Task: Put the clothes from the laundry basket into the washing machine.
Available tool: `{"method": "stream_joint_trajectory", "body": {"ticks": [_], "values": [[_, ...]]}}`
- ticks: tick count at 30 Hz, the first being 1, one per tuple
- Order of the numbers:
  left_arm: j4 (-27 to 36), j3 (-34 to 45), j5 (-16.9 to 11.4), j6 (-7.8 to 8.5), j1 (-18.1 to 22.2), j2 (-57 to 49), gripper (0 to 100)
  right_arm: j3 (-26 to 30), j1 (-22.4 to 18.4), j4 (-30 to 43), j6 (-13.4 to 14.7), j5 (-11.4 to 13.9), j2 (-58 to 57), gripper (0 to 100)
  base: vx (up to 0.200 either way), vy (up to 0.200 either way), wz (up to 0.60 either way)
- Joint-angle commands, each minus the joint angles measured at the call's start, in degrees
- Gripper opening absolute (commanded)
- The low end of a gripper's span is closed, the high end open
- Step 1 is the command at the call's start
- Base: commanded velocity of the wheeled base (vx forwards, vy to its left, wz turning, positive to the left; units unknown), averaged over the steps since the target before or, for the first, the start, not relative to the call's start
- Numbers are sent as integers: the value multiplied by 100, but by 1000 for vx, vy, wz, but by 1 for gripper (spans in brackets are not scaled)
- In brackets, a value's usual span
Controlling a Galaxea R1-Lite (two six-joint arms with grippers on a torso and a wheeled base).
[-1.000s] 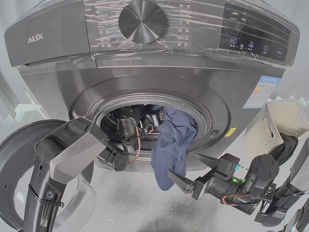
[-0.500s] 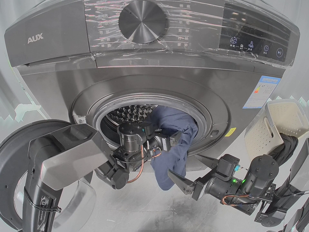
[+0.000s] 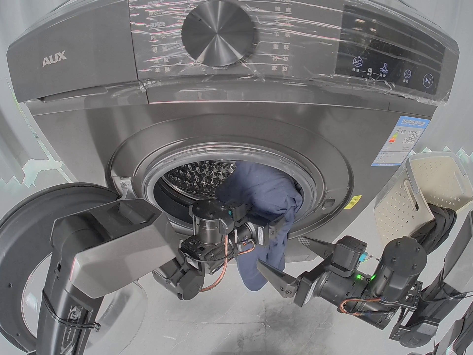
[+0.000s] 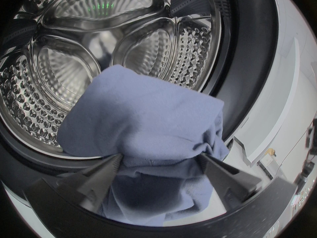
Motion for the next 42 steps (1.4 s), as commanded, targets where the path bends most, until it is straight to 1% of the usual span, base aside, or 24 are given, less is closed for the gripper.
{"method": "stream_joint_trajectory", "body": {"ticks": [1,6,8,11,12,13,14,18,24,27,28,32,35,39,42], "values": [[47,-137,30,69,60,230,0,-8,10,-1,-1,0,0,100,0,0,0],[38,-392,56,42,166,238,0,-16,10,-1,-1,0,0,100,0,0,0],[29,-532,153,42,236,238,0,-16,10,-1,-1,0,0,100,0,0,0],[29,-1033,522,42,438,238,0,-16,10,-1,-1,0,0,100,0,0,0],[29,-1060,539,42,447,238,0,-16,10,-1,-1,0,0,100,0,0,0],[38,-1314,715,42,587,238,0,-16,10,-1,-1,0,0,100,0,0,0],[73,-1455,812,42,658,238,0,-16,10,-1,-1,0,0,100,0,0,0],[117,-1851,1093,51,869,238,0,-25,10,-1,-1,0,8,100,0,0,0],[117,-1912,1172,42,930,238,0,-25,10,-1,-1,0,8,100,0,0,0],[47,-1657,1216,51,860,221,0,-16,10,-1,-1,0,8,100,0,0,0],[47,-1657,1216,51,860,221,100,-16,10,-1,-1,0,8,100,0,0,0],[56,-1517,1181,42,798,168,100,-16,10,-1,-1,0,0,100,0,0,0],[91,-1174,1084,60,719,-16,100,-16,10,-1,-1,0,0,100,0,0,0],[117,-462,671,51,447,-342,100,-16,10,-1,-1,0,0,100,0,0,0],[126,-49,566,104,254,-412,100,-25,10,-1,-1,0,0,100,0,0,0]]}}
